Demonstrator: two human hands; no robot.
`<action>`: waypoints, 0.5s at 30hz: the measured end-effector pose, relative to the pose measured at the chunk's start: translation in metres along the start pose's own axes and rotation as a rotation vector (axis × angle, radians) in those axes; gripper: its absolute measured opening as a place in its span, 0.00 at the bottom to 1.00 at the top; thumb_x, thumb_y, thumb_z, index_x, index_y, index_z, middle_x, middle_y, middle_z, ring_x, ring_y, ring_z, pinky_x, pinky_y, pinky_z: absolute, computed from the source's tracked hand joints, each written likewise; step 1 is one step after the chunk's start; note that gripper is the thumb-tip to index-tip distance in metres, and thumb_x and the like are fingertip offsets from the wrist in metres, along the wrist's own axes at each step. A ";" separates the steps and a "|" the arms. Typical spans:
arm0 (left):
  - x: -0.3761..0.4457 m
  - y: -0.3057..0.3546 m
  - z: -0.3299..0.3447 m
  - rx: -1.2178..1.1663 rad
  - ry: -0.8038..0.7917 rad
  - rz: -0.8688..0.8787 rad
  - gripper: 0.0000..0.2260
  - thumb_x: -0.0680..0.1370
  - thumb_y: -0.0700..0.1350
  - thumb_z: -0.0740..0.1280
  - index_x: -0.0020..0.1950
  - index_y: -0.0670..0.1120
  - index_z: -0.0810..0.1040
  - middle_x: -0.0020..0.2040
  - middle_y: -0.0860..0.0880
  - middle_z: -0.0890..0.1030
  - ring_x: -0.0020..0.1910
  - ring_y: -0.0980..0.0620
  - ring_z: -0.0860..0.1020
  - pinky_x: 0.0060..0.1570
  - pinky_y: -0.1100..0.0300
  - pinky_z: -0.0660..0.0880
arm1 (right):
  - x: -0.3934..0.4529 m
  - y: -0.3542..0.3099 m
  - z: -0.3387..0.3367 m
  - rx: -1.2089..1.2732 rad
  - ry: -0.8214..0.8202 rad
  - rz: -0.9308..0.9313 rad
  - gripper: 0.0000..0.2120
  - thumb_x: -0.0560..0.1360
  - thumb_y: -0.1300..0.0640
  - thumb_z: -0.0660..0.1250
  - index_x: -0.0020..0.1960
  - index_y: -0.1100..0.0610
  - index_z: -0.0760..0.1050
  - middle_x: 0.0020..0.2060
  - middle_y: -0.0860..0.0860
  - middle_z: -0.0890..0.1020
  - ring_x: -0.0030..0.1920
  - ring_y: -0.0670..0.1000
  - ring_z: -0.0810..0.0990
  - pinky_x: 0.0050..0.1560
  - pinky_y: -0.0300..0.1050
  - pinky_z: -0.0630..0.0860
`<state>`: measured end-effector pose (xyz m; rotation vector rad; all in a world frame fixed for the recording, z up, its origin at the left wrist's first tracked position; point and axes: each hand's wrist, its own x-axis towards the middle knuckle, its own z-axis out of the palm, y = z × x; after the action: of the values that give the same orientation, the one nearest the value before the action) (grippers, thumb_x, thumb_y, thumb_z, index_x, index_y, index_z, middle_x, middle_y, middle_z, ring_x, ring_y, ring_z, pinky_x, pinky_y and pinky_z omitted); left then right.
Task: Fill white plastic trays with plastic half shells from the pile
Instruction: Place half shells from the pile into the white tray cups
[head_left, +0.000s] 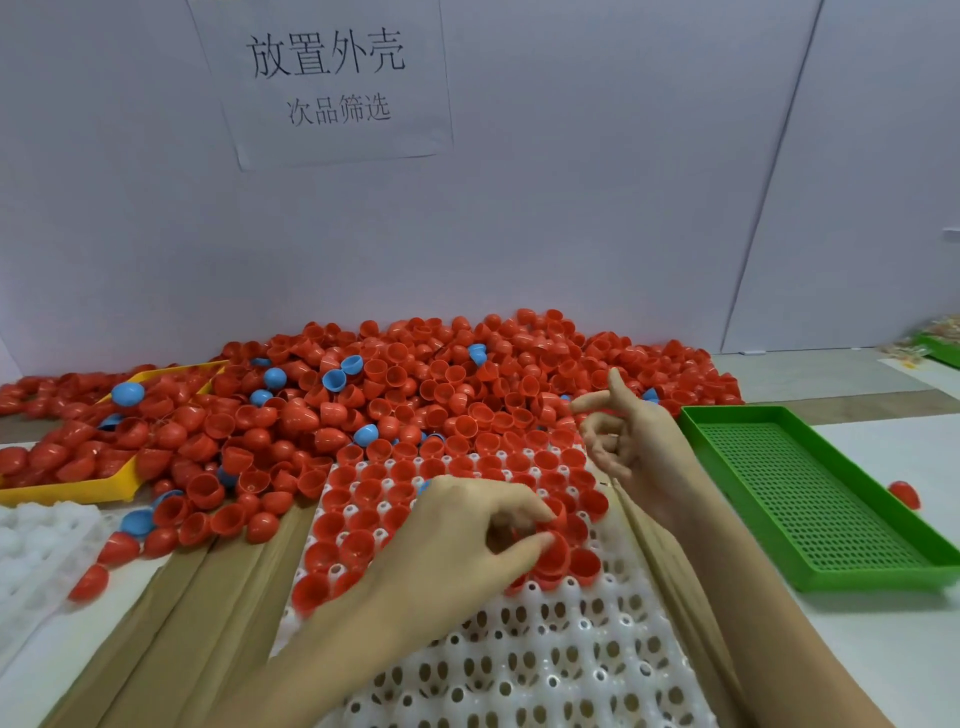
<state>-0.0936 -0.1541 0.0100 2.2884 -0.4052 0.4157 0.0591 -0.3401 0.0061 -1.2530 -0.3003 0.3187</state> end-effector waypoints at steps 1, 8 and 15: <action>0.005 0.005 0.006 0.053 -0.015 0.054 0.06 0.78 0.48 0.74 0.54 0.53 0.87 0.43 0.63 0.83 0.45 0.66 0.80 0.46 0.74 0.73 | 0.002 0.001 -0.002 0.050 0.059 -0.008 0.25 0.85 0.43 0.59 0.48 0.64 0.81 0.28 0.54 0.75 0.20 0.45 0.68 0.18 0.33 0.61; 0.040 0.017 0.051 0.302 0.003 0.235 0.08 0.79 0.47 0.69 0.52 0.46 0.86 0.50 0.54 0.74 0.51 0.57 0.70 0.49 0.60 0.74 | 0.005 0.003 -0.006 0.147 0.188 0.025 0.20 0.86 0.49 0.60 0.46 0.63 0.80 0.27 0.52 0.76 0.23 0.45 0.71 0.21 0.32 0.64; 0.049 0.019 0.070 0.813 -0.211 0.479 0.07 0.68 0.45 0.76 0.32 0.52 0.81 0.38 0.54 0.80 0.43 0.52 0.76 0.45 0.61 0.72 | 0.005 0.004 -0.007 0.145 0.173 0.032 0.20 0.86 0.49 0.61 0.49 0.63 0.81 0.29 0.51 0.77 0.25 0.45 0.73 0.24 0.33 0.70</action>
<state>-0.0456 -0.2259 -0.0035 3.0284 -1.0569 0.6656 0.0659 -0.3433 0.0008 -1.1347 -0.1066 0.2526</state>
